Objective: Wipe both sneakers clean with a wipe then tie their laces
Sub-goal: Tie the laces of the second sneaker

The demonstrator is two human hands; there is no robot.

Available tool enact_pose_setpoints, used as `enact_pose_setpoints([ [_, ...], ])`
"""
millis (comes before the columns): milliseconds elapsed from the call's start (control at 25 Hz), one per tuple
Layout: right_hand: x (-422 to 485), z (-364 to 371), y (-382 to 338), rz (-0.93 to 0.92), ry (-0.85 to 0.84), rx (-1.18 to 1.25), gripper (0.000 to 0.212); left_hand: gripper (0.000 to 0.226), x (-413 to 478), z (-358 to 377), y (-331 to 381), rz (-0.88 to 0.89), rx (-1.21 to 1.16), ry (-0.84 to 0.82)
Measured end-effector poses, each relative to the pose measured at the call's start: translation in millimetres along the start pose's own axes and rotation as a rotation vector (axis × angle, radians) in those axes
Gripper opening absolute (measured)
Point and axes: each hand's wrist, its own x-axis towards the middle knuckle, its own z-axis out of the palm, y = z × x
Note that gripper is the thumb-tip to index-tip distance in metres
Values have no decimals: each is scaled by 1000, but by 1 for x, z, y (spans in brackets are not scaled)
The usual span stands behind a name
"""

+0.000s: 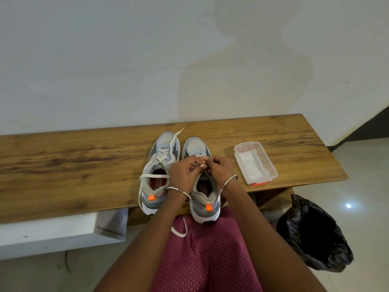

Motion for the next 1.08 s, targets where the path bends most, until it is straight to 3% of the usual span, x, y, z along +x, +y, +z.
enact_pose_setpoints([
  [200,15,-9,0,37,-71,-139,16,14,11,-7,3,416,495,-114],
  [320,17,-8,-5,26,-69,-164,7,31,14,-7,7,496,616,-152],
  [480,3,-6,-9,-7,-107,-35,6,11,17,-5,12,162,451,-234],
  [640,-8,-16,-7,-46,-201,92,31,12,22,-7,21,-235,66,-173],
  [800,-28,-24,3,-187,-225,-19,35,13,27,-6,26,-591,-220,-118],
  [960,-35,-19,3,-369,-173,-319,34,12,30,-4,34,-699,-350,-74],
  [1080,-36,-17,-1,-388,-132,-343,26,14,30,-5,35,-713,-373,-66],
])
